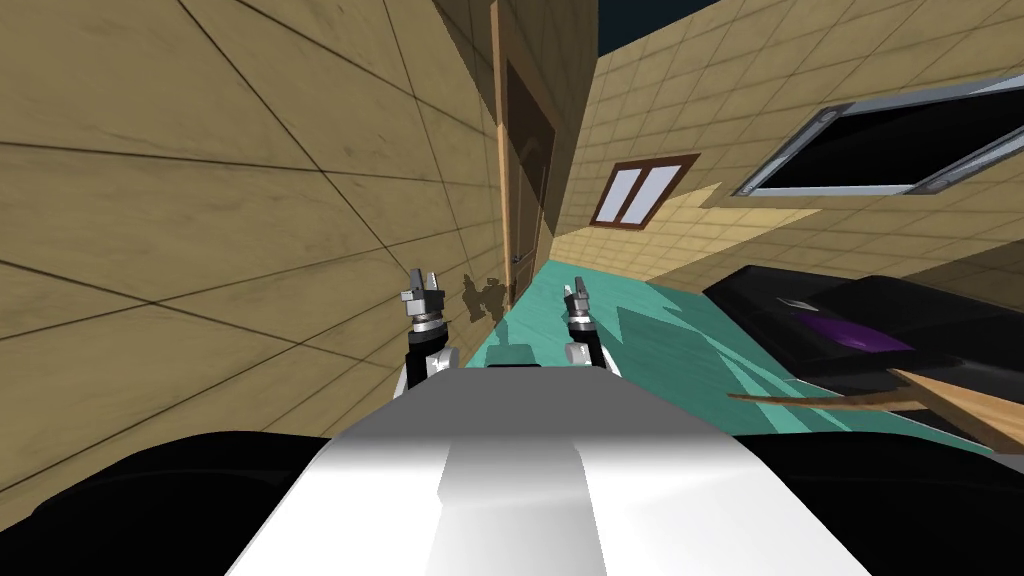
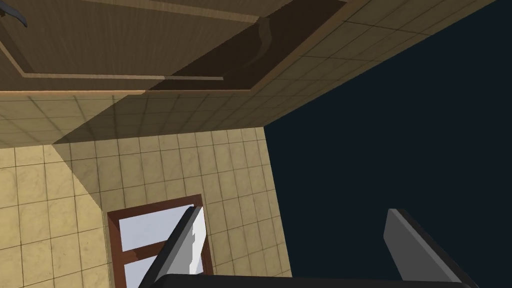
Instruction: Pull the door open
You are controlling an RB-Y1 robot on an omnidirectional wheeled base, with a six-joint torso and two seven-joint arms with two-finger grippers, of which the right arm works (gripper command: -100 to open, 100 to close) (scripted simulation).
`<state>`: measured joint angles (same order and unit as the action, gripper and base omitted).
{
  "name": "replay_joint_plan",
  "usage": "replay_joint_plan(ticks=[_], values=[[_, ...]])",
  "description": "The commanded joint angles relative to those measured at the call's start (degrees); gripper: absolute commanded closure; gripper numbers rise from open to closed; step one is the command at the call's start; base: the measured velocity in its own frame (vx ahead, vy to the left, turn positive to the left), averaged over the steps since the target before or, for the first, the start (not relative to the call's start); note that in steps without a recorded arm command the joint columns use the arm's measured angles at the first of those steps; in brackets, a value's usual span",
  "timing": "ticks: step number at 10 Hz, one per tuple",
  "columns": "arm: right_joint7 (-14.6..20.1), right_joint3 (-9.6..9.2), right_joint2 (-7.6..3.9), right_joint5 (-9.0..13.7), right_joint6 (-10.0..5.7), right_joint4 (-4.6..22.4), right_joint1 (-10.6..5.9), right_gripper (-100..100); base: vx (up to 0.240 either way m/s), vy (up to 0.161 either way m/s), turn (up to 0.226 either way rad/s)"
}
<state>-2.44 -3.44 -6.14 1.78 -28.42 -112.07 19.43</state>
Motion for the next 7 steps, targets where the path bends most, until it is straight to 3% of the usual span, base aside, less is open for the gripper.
replay_joint_plan(ticks=[1,7], values=[[0.4,-0.5,-0.35,0.0,-0.63,2.02,-0.82,-100,0.101,-0.047,0.103],[2.27,-1.94,-2.21,0.31,-2.37,8.68,-3.6,-100,0.089,-0.057,0.11]])
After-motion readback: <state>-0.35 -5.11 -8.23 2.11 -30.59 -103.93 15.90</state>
